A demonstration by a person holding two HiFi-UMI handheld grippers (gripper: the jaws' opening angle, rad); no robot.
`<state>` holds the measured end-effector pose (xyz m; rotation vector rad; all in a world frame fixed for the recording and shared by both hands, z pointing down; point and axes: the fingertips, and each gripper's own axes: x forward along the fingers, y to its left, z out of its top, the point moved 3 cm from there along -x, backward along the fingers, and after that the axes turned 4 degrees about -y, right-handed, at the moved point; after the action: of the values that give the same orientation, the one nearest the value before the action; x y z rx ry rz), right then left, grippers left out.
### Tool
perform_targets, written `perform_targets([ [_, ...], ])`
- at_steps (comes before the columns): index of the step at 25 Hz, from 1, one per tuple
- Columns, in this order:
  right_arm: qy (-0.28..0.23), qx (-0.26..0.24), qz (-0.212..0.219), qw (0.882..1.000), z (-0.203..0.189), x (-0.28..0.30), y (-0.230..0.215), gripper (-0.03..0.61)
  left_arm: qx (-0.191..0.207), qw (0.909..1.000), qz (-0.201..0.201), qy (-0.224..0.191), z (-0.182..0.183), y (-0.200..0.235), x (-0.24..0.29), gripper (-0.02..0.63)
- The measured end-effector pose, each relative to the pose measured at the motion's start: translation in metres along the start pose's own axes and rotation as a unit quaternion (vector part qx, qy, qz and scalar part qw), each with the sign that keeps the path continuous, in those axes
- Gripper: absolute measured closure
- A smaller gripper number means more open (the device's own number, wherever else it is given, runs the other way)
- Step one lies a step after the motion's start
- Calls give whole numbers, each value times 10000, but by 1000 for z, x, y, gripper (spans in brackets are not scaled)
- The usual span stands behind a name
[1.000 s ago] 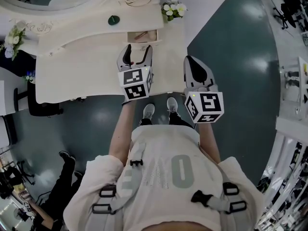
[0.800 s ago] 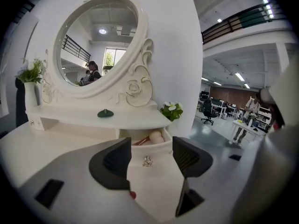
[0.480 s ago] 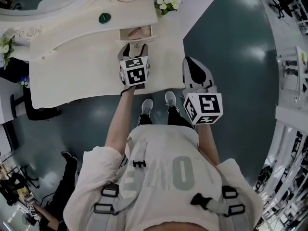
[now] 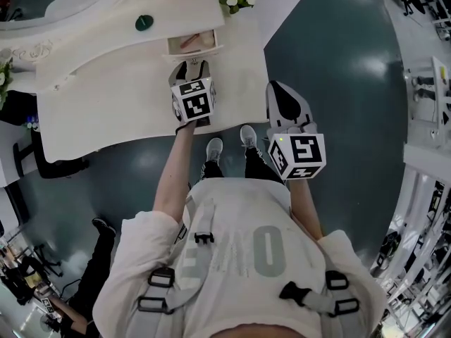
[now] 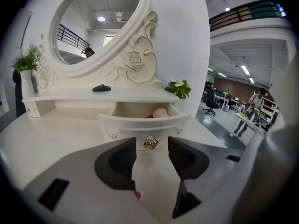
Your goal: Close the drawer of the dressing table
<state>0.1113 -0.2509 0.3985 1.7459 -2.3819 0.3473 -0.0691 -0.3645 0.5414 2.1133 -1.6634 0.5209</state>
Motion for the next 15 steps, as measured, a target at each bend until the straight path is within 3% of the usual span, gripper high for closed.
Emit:
perform_targets([
  [15,136,18,-127,9998,-11,-2,-7,571,58,9999,102,113,-7,1,9,500],
])
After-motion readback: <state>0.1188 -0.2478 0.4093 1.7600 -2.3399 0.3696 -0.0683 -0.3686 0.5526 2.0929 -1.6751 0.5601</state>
